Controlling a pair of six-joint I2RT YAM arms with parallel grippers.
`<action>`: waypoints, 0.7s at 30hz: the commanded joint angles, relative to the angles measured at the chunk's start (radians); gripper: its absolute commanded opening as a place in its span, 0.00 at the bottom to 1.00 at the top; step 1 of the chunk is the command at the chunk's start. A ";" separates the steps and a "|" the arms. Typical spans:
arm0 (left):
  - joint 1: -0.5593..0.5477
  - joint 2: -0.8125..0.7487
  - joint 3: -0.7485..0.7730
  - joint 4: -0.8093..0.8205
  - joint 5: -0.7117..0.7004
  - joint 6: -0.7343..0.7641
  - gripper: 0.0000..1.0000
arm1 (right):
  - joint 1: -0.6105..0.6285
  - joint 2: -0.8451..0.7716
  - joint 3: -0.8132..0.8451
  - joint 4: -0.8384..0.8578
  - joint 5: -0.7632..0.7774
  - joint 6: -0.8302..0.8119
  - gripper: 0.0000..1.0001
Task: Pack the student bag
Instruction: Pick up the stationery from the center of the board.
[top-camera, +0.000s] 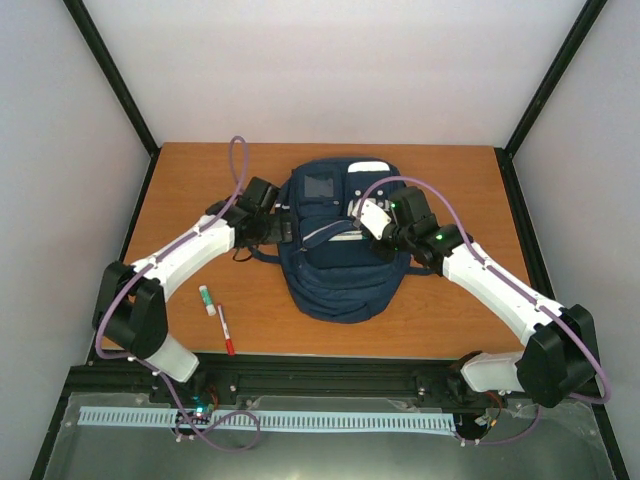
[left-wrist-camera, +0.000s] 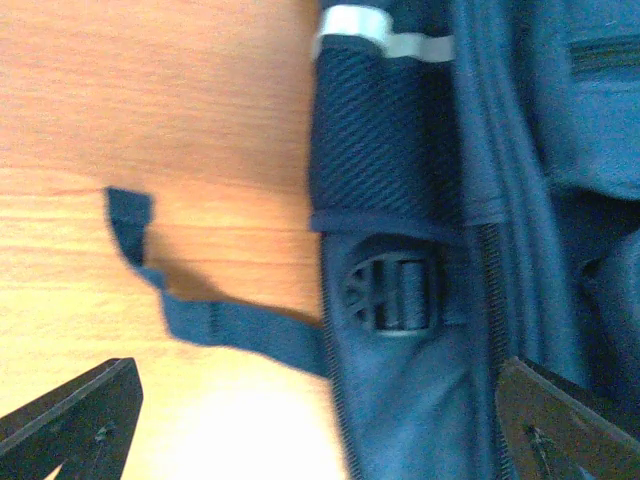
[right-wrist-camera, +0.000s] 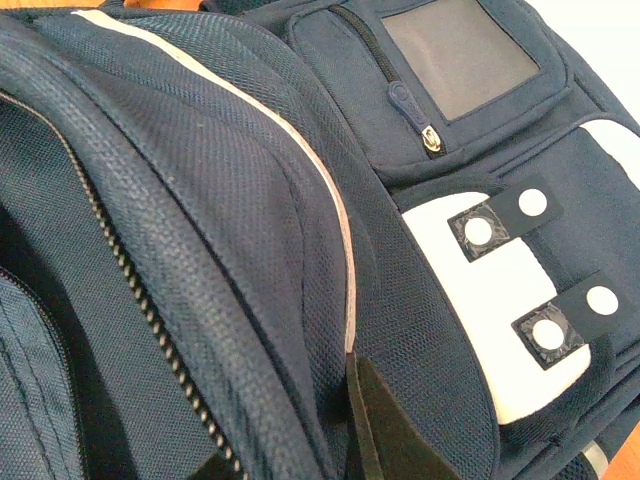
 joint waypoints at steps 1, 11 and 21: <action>0.000 -0.044 -0.014 -0.192 -0.107 -0.008 1.00 | 0.005 -0.029 -0.001 0.051 -0.059 0.014 0.06; 0.000 -0.251 -0.289 -0.051 0.020 0.079 1.00 | 0.006 -0.015 -0.004 0.051 -0.078 0.009 0.07; 0.000 -0.413 -0.337 -0.095 -0.188 -0.133 1.00 | 0.005 -0.012 -0.006 0.050 -0.084 0.007 0.07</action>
